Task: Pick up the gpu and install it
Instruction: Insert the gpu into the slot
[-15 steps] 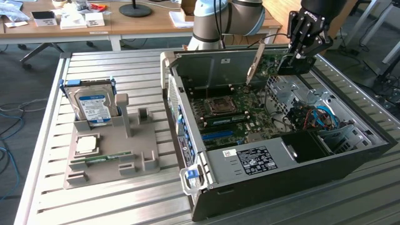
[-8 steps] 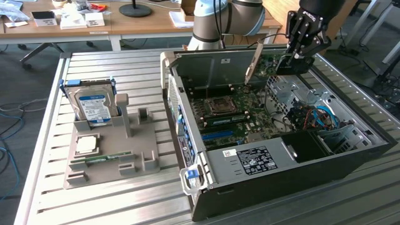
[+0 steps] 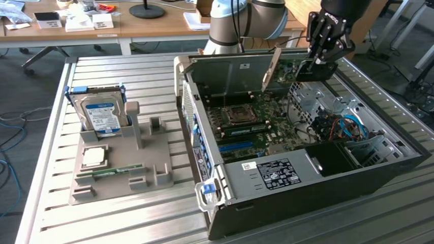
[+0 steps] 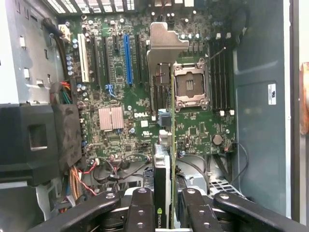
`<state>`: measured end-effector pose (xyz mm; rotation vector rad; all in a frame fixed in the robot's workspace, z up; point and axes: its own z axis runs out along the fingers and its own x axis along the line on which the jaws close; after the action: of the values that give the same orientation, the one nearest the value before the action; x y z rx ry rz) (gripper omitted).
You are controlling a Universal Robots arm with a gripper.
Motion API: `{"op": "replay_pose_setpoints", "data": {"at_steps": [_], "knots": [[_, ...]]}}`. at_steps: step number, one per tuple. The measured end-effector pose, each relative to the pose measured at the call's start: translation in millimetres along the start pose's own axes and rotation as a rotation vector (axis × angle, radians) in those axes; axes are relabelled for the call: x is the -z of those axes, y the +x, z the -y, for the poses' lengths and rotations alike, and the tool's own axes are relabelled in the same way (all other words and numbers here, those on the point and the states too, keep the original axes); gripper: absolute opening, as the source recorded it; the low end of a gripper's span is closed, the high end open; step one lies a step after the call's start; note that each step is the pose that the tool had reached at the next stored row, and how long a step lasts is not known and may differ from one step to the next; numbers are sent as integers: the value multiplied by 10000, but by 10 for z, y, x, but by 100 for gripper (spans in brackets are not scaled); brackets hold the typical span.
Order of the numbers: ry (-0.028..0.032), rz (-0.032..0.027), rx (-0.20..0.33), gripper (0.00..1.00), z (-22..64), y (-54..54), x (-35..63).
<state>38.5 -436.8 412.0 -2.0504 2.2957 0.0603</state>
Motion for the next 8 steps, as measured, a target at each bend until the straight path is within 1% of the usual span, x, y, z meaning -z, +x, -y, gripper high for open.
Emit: {"op": "replay_pose_setpoints", "data": {"at_steps": [4, 8], "knots": [[1, 1, -1, 27, -31, 44, -6], [0, 2, 0, 27, -54, 78, -34]]}}
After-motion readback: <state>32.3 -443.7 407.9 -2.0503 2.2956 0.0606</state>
